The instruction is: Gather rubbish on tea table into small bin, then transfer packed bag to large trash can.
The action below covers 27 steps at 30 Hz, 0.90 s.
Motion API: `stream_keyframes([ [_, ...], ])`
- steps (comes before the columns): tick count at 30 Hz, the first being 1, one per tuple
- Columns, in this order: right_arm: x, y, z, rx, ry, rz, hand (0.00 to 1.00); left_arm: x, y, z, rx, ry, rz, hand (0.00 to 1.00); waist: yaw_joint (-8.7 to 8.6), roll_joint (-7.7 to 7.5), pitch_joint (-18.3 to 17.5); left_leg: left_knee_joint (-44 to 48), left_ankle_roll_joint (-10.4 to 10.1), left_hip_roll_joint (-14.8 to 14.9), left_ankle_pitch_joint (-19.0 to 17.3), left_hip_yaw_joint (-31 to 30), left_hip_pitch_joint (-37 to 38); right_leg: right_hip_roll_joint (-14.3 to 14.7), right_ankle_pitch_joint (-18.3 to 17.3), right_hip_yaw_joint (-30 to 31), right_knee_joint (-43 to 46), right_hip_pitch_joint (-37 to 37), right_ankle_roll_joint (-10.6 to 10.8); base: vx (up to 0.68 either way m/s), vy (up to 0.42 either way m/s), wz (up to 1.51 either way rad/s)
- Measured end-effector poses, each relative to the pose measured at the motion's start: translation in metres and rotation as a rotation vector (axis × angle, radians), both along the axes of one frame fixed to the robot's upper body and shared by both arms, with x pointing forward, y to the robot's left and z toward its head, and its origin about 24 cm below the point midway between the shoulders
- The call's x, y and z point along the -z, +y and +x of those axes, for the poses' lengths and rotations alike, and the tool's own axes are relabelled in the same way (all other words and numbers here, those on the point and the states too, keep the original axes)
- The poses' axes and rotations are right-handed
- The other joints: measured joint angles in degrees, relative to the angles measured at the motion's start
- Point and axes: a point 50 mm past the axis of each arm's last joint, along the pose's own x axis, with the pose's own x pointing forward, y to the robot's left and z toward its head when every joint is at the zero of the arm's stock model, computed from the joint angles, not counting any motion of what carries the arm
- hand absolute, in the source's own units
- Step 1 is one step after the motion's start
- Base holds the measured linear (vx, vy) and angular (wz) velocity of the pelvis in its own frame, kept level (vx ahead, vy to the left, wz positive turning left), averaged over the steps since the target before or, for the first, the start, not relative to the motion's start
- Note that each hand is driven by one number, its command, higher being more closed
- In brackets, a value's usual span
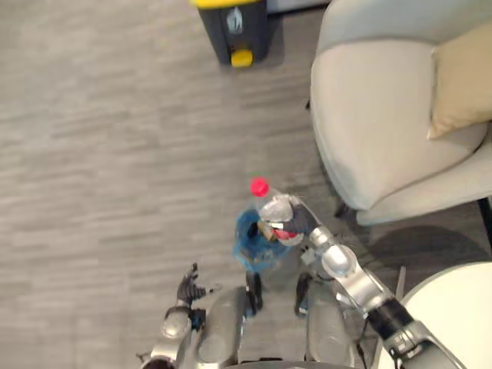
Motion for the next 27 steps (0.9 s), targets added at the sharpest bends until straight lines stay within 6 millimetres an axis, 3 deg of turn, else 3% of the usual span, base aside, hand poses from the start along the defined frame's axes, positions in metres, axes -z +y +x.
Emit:
stream_keyframes([
  [4,-0.045,0.008,0.019,0.039,-0.177,0.007,1.00,-0.039,0.002,0.040,-0.088,-0.181,-0.057,0.00,0.36,-0.37,3.1,10.0,1.6,1.9,-2.8,0.3,-11.7,-0.1,-2.7,0.8,8.7,-10.8,-0.5,-0.22,0.000,0.07],
  [6,-0.066,0.009,0.026,0.060,-0.249,0.030,1.00,-0.060,-0.002,0.057,-0.102,-0.278,-0.091,0.00,1.03,-0.47,4.3,13.8,1.8,2.8,-4.9,0.3,-17.5,0.0,-5.1,1.0,11.7,-15.9,-0.6,-0.20,-0.018,0.03],
  [8,-0.089,0.012,0.032,0.090,-0.311,0.070,1.00,-0.081,-0.004,0.070,-0.113,-0.369,-0.124,0.00,0.94,-0.75,5.6,18.1,3.7,3.3,-7.3,0.3,-25.1,0.1,-9.5,1.5,15.1,-22.2,-1.2,-0.24,-0.046,0.17],
  [11,-0.105,0.015,0.038,0.111,-0.352,0.066,1.00,-0.097,0.000,0.076,-0.135,-0.438,-0.151,0.00,1.23,-0.91,5.8,23.5,3.4,4.0,-7.9,-0.1,-34.5,-0.2,-10.4,2.0,20.4,-31.2,-1.7,-0.21,-0.055,0.13],
  [14,-0.111,0.014,0.047,0.148,-0.353,0.031,1.00,-0.113,0.002,0.080,-0.145,-0.509,-0.161,0.00,1.81,-0.82,6.0,26.1,3.0,4.1,-7.6,0.1,-39.4,-1.3,-10.5,2.3,23.8,-36.0,-1.5,-0.18,-0.032,0.18],
  [19,-0.145,0.012,0.056,0.180,-0.420,0.092,1.00,-0.130,0.008,0.081,-0.152,-0.583,-0.178,0.00,2.77,-0.82,6.0,28.0,2.8,5.5,-6.5,1.5,-45.0,-2.2,-10.2,2.6,26.5,-41.8,-2.0,-0.13,-0.021,0.18],
  [20,-0.151,0.013,0.057,0.178,-0.429,0.097,0.00,-0.132,0.010,0.081,-0.153,-0.590,-0.176,0.00,2.87,-0.82,6.0,28.4,3.3,5.7,-6.2,1.5,-45.8,-2.2,-10.2,2.5,27.0,-42.5,-2.0,-0.11,-0.010,0.06],
  [23,-0.158,0.011,0.064,0.192,-0.424,0.087,0.00,-0.135,0.013,0.082,-0.147,-0.602,-0.167,0.00,3.94,-0.82,6.0,29.4,3.4,5.8,-6.2,1.9,-47.3,-2.3,-10.1,3.3,28.1,-44.5,-2.1,-0.06,0.000,-0.02],
  [27,-0.144,0.006,0.072,0.213,-0.357,0.039,0.00,-0.133,0.014,0.081,-0.149,-0.589,-0.161,0.00,4.33,-0.82,6.0,29.7,3.6,5.7,-6.2,2.0,-48.1,-2.3,-10.2,3.5,28.7,-45.4,-2.2,-0.05,-0.016,0.01],
])
